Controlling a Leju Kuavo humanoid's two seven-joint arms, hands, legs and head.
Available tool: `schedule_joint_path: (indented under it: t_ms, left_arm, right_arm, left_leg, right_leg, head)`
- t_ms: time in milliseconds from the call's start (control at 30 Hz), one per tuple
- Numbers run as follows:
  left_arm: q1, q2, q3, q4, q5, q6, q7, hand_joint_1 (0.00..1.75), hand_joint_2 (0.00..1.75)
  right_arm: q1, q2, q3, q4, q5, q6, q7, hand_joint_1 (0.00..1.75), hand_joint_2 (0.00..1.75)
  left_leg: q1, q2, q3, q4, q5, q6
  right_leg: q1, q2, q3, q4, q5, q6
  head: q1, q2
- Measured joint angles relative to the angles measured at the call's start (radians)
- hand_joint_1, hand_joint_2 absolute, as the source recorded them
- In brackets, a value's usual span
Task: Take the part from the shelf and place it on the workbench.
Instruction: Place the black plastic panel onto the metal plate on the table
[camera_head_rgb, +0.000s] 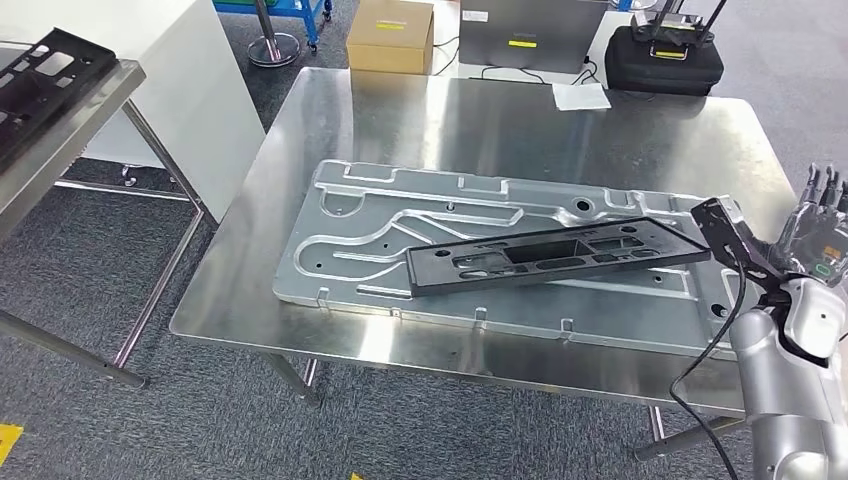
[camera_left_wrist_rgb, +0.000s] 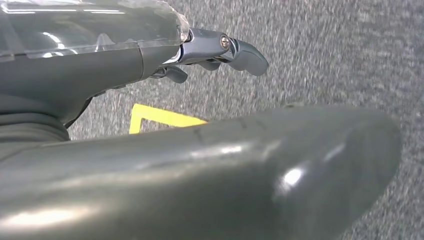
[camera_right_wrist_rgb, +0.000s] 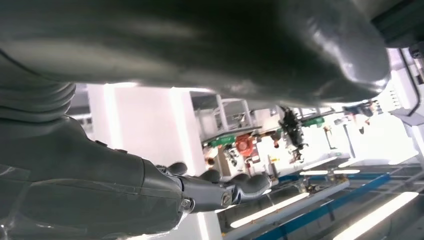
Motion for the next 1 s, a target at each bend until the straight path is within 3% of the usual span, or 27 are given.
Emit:
schedule_joint_path:
  t_ms: [67, 167, 233, 267, 300, 400, 533, 600, 700, 733, 767, 800, 867, 933, 1000]
  left_arm:
    - [0.0, 0.0, 0.0, 0.0, 0.004, 0.0, 0.0, 0.0, 0.0]
    - [-0.001, -0.001, 0.003, 0.0, 0.017, -0.002, -0.002, 0.0, 0.0]
    - [0.0, -0.002, 0.012, 0.0, 0.034, -0.005, -0.005, 0.0, 0.0]
    - [0.002, -0.004, 0.019, 0.0, 0.046, -0.006, -0.007, 0.0, 0.0]
    - [0.003, -0.006, 0.027, 0.0, 0.059, -0.006, -0.008, 0.0, 0.0]
    - [0.002, -0.01, 0.046, 0.0, 0.084, -0.003, -0.012, 0.0, 0.0]
    - [0.007, -0.019, 0.065, 0.0, 0.098, -0.001, -0.015, 0.0, 0.0]
    - [0.011, -0.025, 0.075, 0.0, 0.107, 0.0, -0.014, 0.0, 0.0]
    - [0.012, -0.036, 0.089, 0.0, 0.123, 0.002, -0.013, 0.0, 0.0]
    - [0.012, -0.04, 0.095, 0.0, 0.129, 0.002, -0.012, 0.0, 0.0]
    - [0.013, -0.044, 0.101, 0.0, 0.135, 0.003, -0.012, 0.0, 0.0]
    - [0.014, -0.049, 0.107, 0.0, 0.141, 0.003, -0.012, 0.0, 0.0]
    - [0.016, -0.058, 0.118, 0.0, 0.152, 0.004, -0.012, 0.0, 0.0]
    - [0.019, -0.067, 0.129, 0.0, 0.162, 0.004, -0.012, 0.0, 0.0]
    - [0.021, -0.075, 0.139, 0.0, 0.17, 0.004, -0.012, 0.0, 0.0]
  right_arm:
    - [0.029, 0.015, -0.004, -0.044, -0.034, -0.038, -0.036, 0.0, 0.0]
    - [0.089, 0.074, -0.008, -0.158, -0.068, -0.146, -0.103, 0.0, 0.0]
    - [0.147, 0.138, 0.0, -0.26, -0.071, -0.211, -0.146, 0.0, 0.0]
    - [0.173, 0.175, 0.011, -0.314, -0.07, -0.234, -0.176, 0.0, 0.0]
    - [0.194, 0.216, 0.026, -0.367, -0.067, -0.253, -0.215, 0.0, 0.0]
    - [0.249, 0.342, 0.081, -0.522, -0.049, -0.279, -0.339, 0.0, 0.0]
    - [0.355, 0.488, 0.135, -0.714, -0.075, -0.284, -0.497, 0.0, 0.0]
    - [0.418, 0.548, 0.163, -0.8, -0.124, -0.284, -0.574, 0.0, 0.0]
    - [0.527, 0.609, 0.221, -0.894, -0.21, -0.285, -0.655, 0.0, 0.0]
    - [0.567, 0.622, 0.243, -0.918, -0.238, -0.285, -0.672, 0.0, 0.0]
    - [0.608, 0.633, 0.266, -0.94, -0.264, -0.285, -0.686, 0.0, 0.0]
    - [0.647, 0.642, 0.286, -0.961, -0.29, -0.285, -0.698, 0.0, 0.0]
    - [0.716, 0.659, 0.317, -0.993, -0.344, -0.285, -0.709, 0.0, 0.0]
    - [0.773, 0.667, 0.335, -1.011, -0.416, -0.284, -0.698, 0.0, 0.0]
    - [0.822, 0.668, 0.34, -1.016, -0.502, -0.284, -0.681, 0.0, 0.0]
  left_leg:
    - [0.002, 0.001, -0.01, 0.026, -0.021, -0.011]
    - [0.004, 0.003, -0.084, 0.192, -0.111, -0.021]
    - [0.004, 0.003, -0.123, 0.279, -0.141, -0.02]
    - [0.002, 0.003, -0.117, 0.27, -0.128, -0.016]
    - [0.0, 0.002, -0.092, 0.223, -0.099, -0.01]
    - [-0.011, 0.004, 0.007, 0.035, -0.021, 0.016]
    - [-0.013, 0.004, 0.022, -0.013, 0.005, 0.024]
    - [-0.006, 0.006, 0.018, -0.032, 0.025, 0.03]
    - [-0.003, 0.009, -0.005, -0.035, 0.044, 0.034]
    - [-0.003, 0.01, -0.016, -0.033, 0.049, 0.032]
    - [-0.002, 0.01, -0.027, -0.03, 0.055, 0.031]
    - [-0.001, 0.011, -0.038, -0.026, 0.061, 0.028]
    - [-0.001, 0.011, -0.059, -0.017, 0.073, 0.019]
    - [-0.001, 0.011, -0.068, -0.01, 0.084, 0.008]
    - [0.0, 0.011, -0.067, -0.013, 0.098, -0.005]
  right_leg:
    - [-0.001, 0.0, 0.001, -0.003, 0.001, -0.015]
    - [0.003, -0.003, 0.002, -0.003, 0.002, -0.029]
    - [0.01, -0.005, 0.002, -0.001, 0.003, -0.033]
    - [0.014, -0.004, 0.002, -0.001, 0.003, -0.034]
    - [0.017, -0.002, 0.002, 0.0, 0.003, -0.035]
    - [0.025, 0.003, 0.003, 0.001, 0.004, -0.035]
    - [0.022, -0.005, 0.001, 0.001, 0.007, -0.019]
    - [0.023, -0.003, -0.012, 0.037, -0.038, -0.009]
    - [0.015, -0.002, -0.059, 0.202, -0.163, 0.004]
    - [0.012, -0.002, -0.064, 0.241, -0.179, 0.008]
    - [0.01, -0.002, -0.053, 0.25, -0.175, 0.011]
    - [0.009, -0.002, -0.024, 0.223, -0.153, 0.012]
    - [0.008, -0.003, 0.076, 0.091, -0.112, 0.011]
    - [0.013, -0.002, 0.148, -0.017, -0.103, -0.001]
    - [0.017, 0.001, 0.153, -0.037, -0.099, -0.017]
  head:
    - [0.0, 0.0]
    - [-0.001, 0.0]
    - [-0.001, 0.0]
    - [-0.001, 0.0]
    - [-0.001, 0.0]
    - [0.0, 0.0]
    - [0.0, 0.0]
    - [0.003, 0.0]
    - [0.005, 0.0]
    - [0.006, 0.0]
    - [0.006, 0.0]
    - [0.006, 0.0]
    - [0.006, 0.0]
    - [0.005, 0.0]
    - [0.007, 0.0]
